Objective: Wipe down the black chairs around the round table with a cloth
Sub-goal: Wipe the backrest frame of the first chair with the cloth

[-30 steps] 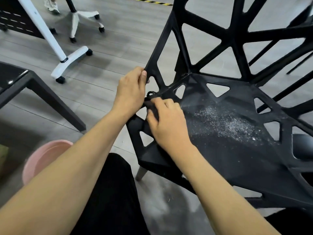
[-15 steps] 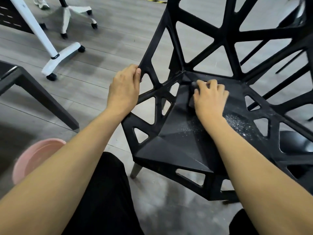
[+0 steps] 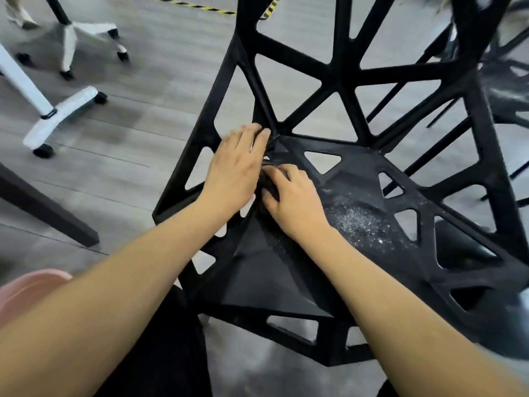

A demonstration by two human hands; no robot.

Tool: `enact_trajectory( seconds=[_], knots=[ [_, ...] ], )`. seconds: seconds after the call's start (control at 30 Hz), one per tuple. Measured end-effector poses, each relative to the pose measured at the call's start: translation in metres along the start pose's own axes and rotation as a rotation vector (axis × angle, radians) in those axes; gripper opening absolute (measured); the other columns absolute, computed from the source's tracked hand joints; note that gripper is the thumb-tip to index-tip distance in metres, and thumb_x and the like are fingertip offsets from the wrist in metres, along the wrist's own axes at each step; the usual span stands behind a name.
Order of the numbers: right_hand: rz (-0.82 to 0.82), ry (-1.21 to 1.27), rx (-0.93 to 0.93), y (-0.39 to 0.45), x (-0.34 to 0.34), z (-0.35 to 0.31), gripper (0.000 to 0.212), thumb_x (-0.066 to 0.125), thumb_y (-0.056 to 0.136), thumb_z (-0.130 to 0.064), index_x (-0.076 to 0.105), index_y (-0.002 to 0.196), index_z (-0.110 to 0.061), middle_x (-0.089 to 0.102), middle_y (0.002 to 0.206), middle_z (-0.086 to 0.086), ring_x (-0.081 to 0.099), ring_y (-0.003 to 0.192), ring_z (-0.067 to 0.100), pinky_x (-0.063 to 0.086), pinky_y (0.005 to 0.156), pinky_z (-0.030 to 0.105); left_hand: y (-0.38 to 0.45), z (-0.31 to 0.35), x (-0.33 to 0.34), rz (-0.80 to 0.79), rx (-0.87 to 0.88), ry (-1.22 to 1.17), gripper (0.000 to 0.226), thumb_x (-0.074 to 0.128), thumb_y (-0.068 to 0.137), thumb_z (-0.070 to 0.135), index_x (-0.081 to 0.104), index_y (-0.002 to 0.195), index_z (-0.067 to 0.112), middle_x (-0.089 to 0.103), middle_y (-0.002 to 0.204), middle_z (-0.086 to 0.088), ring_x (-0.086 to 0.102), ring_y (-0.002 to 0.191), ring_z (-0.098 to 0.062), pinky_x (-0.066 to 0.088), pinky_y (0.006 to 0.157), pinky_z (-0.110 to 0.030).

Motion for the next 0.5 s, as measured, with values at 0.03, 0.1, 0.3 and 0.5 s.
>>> enact_trajectory(
  seconds=[0.03,0.1,0.3,0.5],
  knots=[
    [0.038,-0.075,0.035,0.008,-0.002,0.013,0.046,0.053,0.088,-0.034,0.061,0.13,-0.019,0.059,0.117,0.013,0.057,0.101,0.038,0.048,0.086,0.047,0.001,0.004,0.013,-0.119,-0.026,0.087,0.058,0.021,0.09,0.013,0.043,0.141,-0.002,0.052,0.134,-0.021,0.05,0.12,-0.038,0.037,0.108,-0.045],
    [0.064,-0.236,0.185,0.026,-0.009,0.048,0.043,0.053,0.091,-0.031,0.058,0.13,-0.014,0.057,0.118,0.018,0.055,0.101,0.042,0.045,0.085,0.049,-0.001,0.009,0.032,-0.273,-0.089,0.171,0.053,0.014,0.098,0.02,0.05,0.129,-0.004,0.061,0.115,-0.018,0.055,0.112,-0.038,0.028,0.115,-0.048],
    [0.132,-0.294,0.176,0.078,0.002,0.035,0.032,0.059,0.089,-0.022,0.062,0.119,-0.01,0.06,0.109,0.017,0.056,0.094,0.038,0.045,0.077,0.047,0.001,0.014,0.034,-0.241,-0.039,0.258,0.039,0.022,0.091,0.011,0.054,0.112,0.002,0.059,0.095,-0.011,0.056,0.092,-0.031,0.033,0.108,-0.042],
    [0.093,-0.455,0.118,0.102,0.003,0.026,0.014,0.071,0.074,-0.013,0.068,0.087,-0.014,0.061,0.087,0.008,0.059,0.076,0.033,0.045,0.068,0.041,0.002,0.01,0.037,-0.269,-0.065,0.205,0.028,0.039,0.092,0.015,0.057,0.107,0.001,0.062,0.089,-0.012,0.058,0.089,-0.032,0.034,0.107,-0.042]
  ],
)
Point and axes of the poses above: each hand's wrist, its own y-axis towards the middle knuckle, its own x-axis out of the palm, z = x × y, the point moved 6 cm from there along y, towards the middle knuckle
